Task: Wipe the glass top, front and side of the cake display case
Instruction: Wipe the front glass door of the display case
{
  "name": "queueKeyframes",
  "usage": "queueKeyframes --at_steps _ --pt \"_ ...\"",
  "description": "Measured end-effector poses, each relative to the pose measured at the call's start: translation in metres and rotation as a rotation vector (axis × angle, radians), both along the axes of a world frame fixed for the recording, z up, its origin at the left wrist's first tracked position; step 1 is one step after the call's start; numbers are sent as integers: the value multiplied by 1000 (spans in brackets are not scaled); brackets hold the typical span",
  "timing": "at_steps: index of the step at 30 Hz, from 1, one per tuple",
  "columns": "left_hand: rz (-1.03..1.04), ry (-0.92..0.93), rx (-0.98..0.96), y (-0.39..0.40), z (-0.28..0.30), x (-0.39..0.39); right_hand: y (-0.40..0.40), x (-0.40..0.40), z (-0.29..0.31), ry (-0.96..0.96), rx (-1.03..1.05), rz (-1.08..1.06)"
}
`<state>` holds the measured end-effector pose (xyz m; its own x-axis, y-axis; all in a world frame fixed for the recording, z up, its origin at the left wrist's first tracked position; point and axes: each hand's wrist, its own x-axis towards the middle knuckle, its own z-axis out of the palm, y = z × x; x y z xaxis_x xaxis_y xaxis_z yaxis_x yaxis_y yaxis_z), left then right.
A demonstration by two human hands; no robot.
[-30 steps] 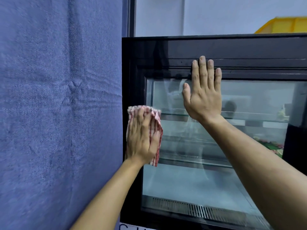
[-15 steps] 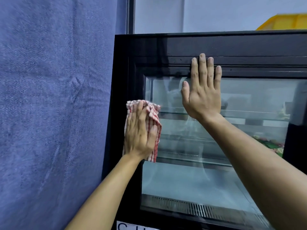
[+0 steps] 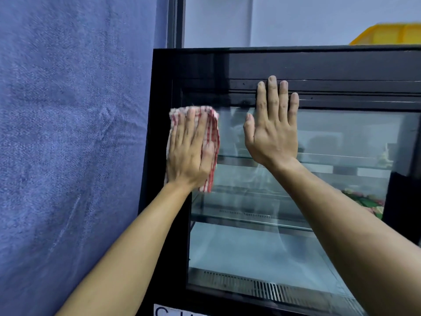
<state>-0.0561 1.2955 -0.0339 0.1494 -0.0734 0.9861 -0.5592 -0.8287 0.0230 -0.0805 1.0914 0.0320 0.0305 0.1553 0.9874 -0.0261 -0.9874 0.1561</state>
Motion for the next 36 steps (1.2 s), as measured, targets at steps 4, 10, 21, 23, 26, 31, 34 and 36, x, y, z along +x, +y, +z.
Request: queueKeyframes --at_steps 4,10,21,23,26,31,34,36 --pt "14 -2 -47 -3 25 0 1 0 0 2 -3 1" --pt "17 81 -66 -8 -120 -10 1 -2 2 -9 1 0" --pt "245 89 164 -6 -335 -41 2 -1 1 -3 7 17" --pt "105 121 186 1 -319 -41 2 -1 1 -13 9 10" --pt "35 183 23 -10 -216 -20 2 -2 0 -11 10 3" --pt "101 -39 18 -21 7 -2 -2 -6 3 -14 -6 95" --pt "120 -96 0 -15 74 6 -21 -13 3 9 -89 128" --pt "139 -102 -17 -22 51 4 -36 -16 1 -7 -138 56"
